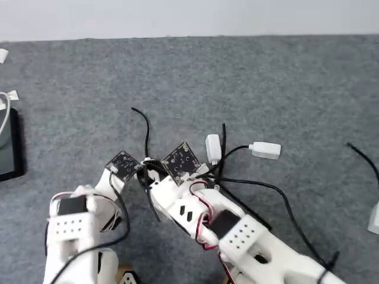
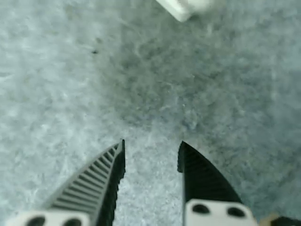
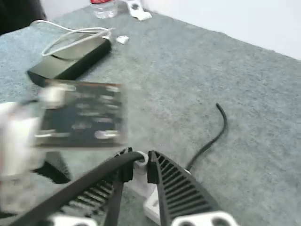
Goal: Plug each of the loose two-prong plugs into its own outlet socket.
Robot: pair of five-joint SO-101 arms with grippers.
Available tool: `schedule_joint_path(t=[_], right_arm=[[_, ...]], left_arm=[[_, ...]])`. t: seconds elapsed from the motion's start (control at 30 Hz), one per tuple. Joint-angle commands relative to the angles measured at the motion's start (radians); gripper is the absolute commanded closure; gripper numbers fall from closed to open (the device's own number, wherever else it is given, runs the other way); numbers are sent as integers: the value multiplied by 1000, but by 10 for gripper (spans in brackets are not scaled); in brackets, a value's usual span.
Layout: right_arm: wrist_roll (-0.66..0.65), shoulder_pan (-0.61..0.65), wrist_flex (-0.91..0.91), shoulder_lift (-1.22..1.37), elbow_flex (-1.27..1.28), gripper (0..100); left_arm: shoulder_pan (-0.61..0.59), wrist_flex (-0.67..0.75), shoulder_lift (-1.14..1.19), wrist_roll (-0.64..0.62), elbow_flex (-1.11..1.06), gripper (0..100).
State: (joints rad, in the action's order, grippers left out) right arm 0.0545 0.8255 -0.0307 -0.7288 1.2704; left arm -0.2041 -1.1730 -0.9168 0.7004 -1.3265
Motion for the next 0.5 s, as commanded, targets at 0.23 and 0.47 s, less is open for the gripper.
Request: schedule_joint_path(t=[0.23,0.47], right_arm=[[-48,-59,306,383,-124,991],[-63,-70,325,412,-150,991]], left_arm=[[-2,-87,-276,-44,-68,880],[-2,-87,-276,-44,-68,880]])
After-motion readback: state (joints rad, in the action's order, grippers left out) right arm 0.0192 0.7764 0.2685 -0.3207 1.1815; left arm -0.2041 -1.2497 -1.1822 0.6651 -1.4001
